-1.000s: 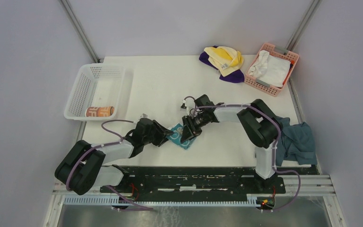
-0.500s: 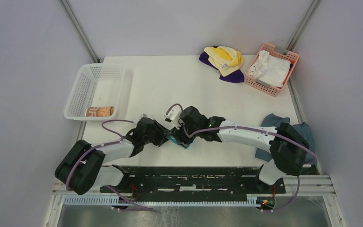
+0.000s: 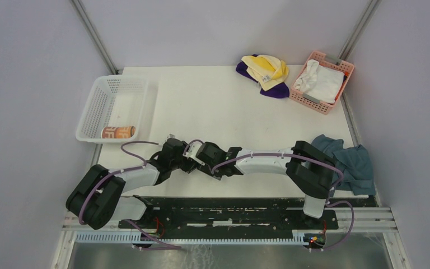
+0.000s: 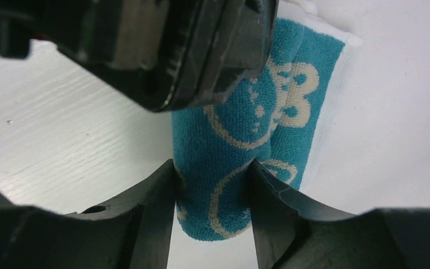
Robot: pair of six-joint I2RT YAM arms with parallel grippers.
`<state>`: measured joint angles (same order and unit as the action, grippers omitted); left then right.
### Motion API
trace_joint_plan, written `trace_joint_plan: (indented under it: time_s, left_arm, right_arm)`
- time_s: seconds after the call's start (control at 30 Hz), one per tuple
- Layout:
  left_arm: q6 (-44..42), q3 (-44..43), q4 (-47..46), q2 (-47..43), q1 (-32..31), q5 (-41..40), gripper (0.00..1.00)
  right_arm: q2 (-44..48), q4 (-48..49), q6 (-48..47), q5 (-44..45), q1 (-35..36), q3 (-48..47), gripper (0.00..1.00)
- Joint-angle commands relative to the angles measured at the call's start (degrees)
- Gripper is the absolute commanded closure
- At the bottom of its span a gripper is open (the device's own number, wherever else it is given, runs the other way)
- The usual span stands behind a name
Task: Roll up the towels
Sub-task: Roll the towel at the center of the board.
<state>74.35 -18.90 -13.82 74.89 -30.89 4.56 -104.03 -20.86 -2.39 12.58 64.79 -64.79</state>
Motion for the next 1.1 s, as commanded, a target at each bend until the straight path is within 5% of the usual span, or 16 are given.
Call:
trace_joint_plan:
  time_s: [0.0, 0.2, 0.43, 0.77, 1.07]
  left_arm:
    - [-1.34, 0.02, 5.23, 1.72, -0.18, -3.89, 0.45]
    - [-1.29, -1.13, 5.17, 0.56, -0.04, -4.44, 0.39]
    - [-0.7, 0.04, 8.64, -10.05, -0.09, -7.31, 0.3]
    - [1.21, 4.1, 5.9, -16.85, -0.13, -3.52, 0.27]
    - [4.22, 5.17, -5.32, -9.11, -0.52, -0.16, 0.28]
  right_arm:
    - [-4.32, -5.16, 0.13, 2.45, -0.15, 0.05, 0.46]
    - [-5.67, -6.26, 0.86, -0.35, -0.91, 0.38, 0.61]
    - [-4.17, -4.36, 4.06, -25.49, -9.33, 0.22, 0.79]
    - [-12.42, 1.1, 11.38, -60.91, -19.76, -2.18, 0.85]
    - [-20.29, 7.16, 22.54, -72.75, -25.08, -2.58, 0.85]
